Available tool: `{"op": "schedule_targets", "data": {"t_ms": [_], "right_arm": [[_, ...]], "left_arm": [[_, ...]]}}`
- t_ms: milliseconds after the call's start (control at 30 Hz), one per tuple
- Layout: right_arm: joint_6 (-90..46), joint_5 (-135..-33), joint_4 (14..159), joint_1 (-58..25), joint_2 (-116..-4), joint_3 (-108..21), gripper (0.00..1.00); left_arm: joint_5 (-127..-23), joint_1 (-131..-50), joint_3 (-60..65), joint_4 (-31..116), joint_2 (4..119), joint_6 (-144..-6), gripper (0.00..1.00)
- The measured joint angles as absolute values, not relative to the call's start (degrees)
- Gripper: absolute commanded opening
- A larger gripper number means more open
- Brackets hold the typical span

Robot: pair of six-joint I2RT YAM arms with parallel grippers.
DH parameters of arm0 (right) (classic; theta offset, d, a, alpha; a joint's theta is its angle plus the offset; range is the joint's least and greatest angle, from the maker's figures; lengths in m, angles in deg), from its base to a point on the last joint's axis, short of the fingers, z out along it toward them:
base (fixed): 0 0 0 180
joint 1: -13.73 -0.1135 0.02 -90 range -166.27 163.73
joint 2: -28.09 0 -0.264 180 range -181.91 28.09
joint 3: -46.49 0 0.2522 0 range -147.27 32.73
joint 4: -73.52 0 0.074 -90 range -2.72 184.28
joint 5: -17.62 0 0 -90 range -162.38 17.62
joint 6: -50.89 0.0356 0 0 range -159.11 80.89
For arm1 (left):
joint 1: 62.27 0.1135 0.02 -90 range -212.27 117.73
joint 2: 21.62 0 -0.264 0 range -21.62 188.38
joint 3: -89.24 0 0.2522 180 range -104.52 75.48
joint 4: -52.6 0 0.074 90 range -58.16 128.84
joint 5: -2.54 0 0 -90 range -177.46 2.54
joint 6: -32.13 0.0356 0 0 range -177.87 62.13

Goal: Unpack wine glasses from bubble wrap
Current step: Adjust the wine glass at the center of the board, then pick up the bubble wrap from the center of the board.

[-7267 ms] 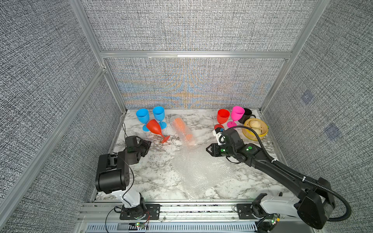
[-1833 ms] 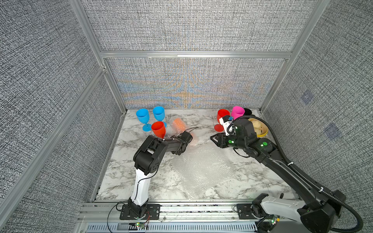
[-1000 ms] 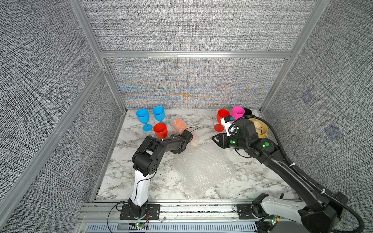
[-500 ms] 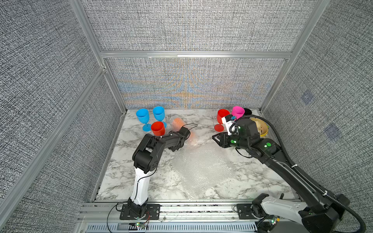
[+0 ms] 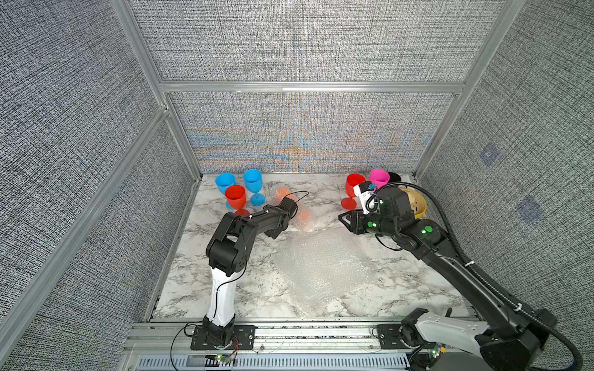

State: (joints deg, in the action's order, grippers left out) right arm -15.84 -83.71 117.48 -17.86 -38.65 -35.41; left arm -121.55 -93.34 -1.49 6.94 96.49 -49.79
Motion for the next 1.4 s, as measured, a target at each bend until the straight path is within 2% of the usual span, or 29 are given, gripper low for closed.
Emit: {"op": "schedule_targets", "data": {"t_ms": [500,667,767,833,900,933,1167,1400], "right_arm": [[-15.39,-83.62,117.94,-17.86,-37.91,-35.00,0.38],[-15.41,-83.51,118.00,-17.91,-38.10,-35.17,0.39],[-15.41,-83.32,118.00,-17.91,-38.69,-35.17,0.39],[-15.39,-83.27,118.00,-17.93,-39.00,-35.17,0.39],[-15.39,-83.12,118.00,-17.97,-39.06,-35.17,0.39],[-15.36,-83.05,118.00,-18.00,-39.06,-35.17,0.39],[-14.82,-81.89,118.00,-18.08,-38.63,-35.17,0.39],[-14.34,-81.61,118.00,-18.08,-38.30,-35.15,0.39]], "left_arm": [[-117.33,-96.68,-2.34,2.15,84.92,-55.08,0.32],[-115.19,-96.70,-8.11,-2.66,79.74,-60.81,0.39],[-111.71,-97.29,-12.48,-5.04,79.07,-66.99,0.54],[-108.11,-97.97,-13.92,-5.35,78.89,-72.59,0.78],[-104.74,-98.45,-14.62,-4.89,79.20,-78.69,0.89],[-103.52,-98.45,-14.97,-4.34,79.61,-82.32,1.00],[-103.76,-96.83,-21.92,-2.92,86.02,-104.30,1.00],[-103.43,-92.81,-31.41,-3.18,95.98,-117.20,1.00]]}}
